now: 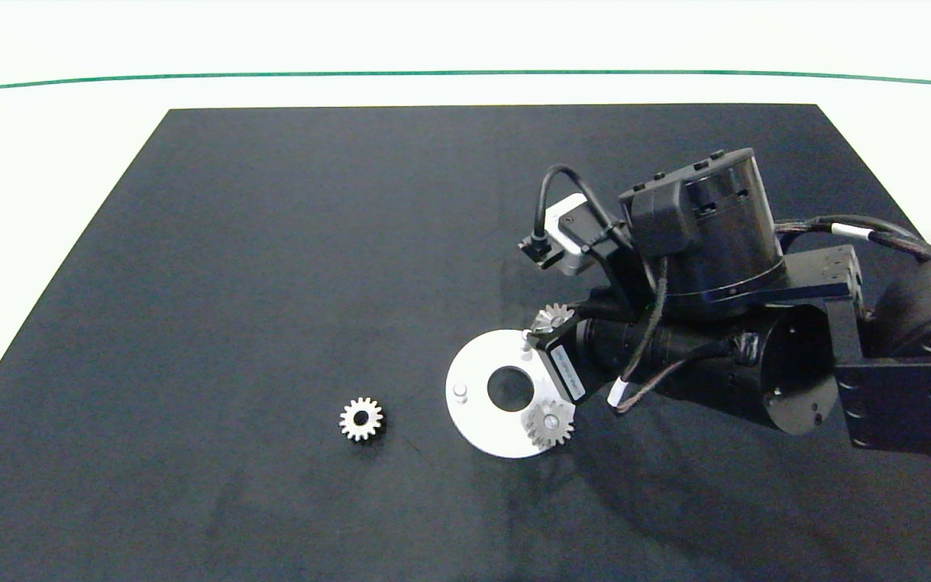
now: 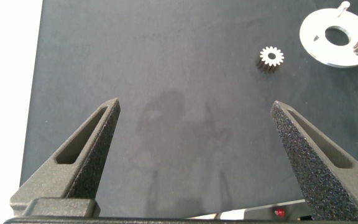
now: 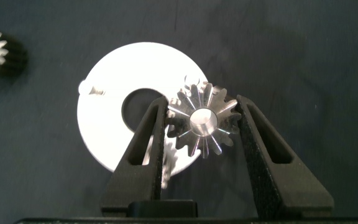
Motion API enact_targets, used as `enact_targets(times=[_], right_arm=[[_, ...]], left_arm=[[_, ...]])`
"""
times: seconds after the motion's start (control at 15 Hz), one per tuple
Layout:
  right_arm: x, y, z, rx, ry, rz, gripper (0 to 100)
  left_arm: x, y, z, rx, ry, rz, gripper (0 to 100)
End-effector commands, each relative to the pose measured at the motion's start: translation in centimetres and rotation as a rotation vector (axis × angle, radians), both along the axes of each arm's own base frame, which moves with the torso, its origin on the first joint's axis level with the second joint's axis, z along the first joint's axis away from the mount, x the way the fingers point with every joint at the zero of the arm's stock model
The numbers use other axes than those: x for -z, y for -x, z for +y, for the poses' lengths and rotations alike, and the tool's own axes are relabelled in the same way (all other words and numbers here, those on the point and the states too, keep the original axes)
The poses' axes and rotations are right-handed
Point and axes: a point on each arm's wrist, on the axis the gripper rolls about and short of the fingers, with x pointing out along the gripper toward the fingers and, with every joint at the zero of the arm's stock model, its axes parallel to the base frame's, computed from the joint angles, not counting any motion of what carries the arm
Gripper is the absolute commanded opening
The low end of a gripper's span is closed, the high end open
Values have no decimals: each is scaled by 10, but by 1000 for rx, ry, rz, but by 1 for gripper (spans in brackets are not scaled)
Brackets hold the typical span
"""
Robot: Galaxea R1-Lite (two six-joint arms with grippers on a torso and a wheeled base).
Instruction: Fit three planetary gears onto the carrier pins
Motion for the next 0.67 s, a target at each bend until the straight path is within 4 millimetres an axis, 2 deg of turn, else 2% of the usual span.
enact_targets(times=[0.07,0.47,0.67], right_arm=[[9,-12,8,11,19,17,13],[26,-30,15,38,39,46,13],[27,-33,18,47,27,53,13]], left_arm=[[0,1,0,2,0,-2,100],[1,0,0,2,0,3,100],[4,1,1,12,-2,23,100]])
